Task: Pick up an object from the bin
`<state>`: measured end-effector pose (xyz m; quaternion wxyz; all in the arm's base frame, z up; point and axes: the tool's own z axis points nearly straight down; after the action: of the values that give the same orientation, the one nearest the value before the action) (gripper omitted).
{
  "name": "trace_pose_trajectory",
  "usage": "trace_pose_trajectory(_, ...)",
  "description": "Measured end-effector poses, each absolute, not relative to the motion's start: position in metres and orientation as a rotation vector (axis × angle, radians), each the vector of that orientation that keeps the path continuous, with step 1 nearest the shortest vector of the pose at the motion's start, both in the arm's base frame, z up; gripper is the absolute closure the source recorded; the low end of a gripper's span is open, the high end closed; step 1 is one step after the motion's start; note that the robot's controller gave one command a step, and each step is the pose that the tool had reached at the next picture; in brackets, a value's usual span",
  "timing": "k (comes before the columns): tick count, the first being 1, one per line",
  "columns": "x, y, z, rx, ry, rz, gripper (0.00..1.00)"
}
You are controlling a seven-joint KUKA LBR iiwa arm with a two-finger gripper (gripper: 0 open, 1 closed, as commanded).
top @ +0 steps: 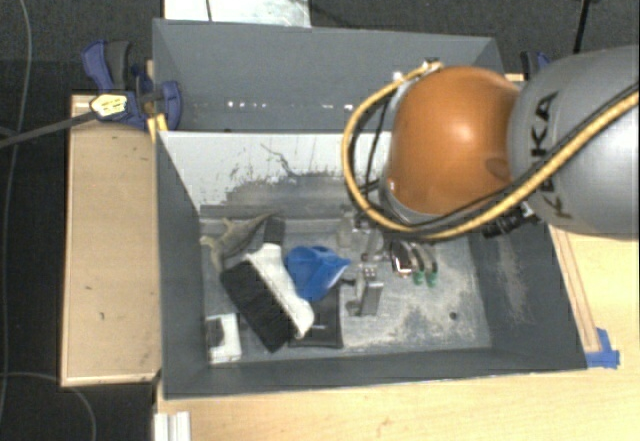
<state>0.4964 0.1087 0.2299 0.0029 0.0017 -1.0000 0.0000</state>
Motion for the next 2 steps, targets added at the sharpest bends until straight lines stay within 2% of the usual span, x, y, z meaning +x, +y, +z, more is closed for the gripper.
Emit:
trace_pose_trajectory(1, 0.498, 0.108, 0.234, -0.001, -3.144, -0.002, 0.0)
trace_pose_trajectory(2, 0.536, 0.113, 0.186, 0.222, -3.141, -0.003, 0.0)
